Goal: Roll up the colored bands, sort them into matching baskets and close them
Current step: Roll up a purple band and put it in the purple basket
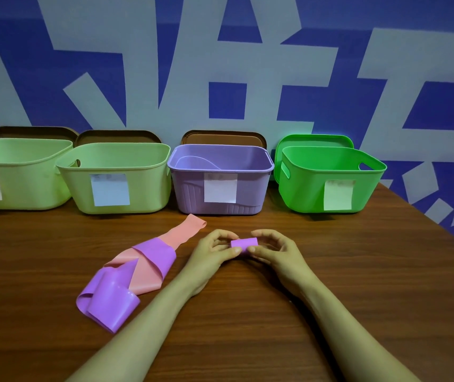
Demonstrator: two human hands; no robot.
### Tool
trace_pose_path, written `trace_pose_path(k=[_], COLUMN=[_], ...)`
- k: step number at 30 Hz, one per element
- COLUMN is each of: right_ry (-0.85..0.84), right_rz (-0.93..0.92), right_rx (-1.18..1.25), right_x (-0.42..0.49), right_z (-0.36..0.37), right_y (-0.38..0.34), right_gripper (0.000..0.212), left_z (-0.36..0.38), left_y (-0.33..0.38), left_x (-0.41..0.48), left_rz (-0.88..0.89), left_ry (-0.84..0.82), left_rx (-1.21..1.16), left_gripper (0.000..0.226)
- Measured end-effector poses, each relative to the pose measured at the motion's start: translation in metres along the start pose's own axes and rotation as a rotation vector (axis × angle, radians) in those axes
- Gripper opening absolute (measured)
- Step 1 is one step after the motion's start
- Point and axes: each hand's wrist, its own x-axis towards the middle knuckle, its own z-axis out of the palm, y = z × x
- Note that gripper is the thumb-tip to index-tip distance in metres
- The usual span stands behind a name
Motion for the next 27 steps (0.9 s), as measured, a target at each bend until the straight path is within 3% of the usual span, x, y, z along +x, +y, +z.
trace_pose_path(k=[6,11,16,23,27], right_ry=[0.109,0.042,0.025,-0.061,-0.048], right_rz=[0.023,0.101,-0.136,-0.211,-0.151], right_rx=[0.003,0.132,0.02,-0.046,-0.003], right_x=[-0.005,-0.024,-0.017,0.076,0.145], right_z=[0.006,0.019,0.041,0.058,0.064], right_y=[-0.005,-0.02,-0.064,-0.138,-0.169], right_gripper=[0.045,0.04,0.024,0.024,0.009], left_z=[0.004,0.007,-0.002,-0.03,-0.044], left_y=[0.006,0.026,0.072,0.131,0.159], left_x=[-0.006,-0.018,-0.02,0.062,0.125], left_rz=[-0.017,-0.035,0.137,0.214,0.108], left_ry=[-0.041,-0.021,0.084,0.149,0.181], left_rx=[0.082,0.142,0.055,-0.1,-0.192], left_gripper=[0.03,0.028,0.033,0.025,0.022])
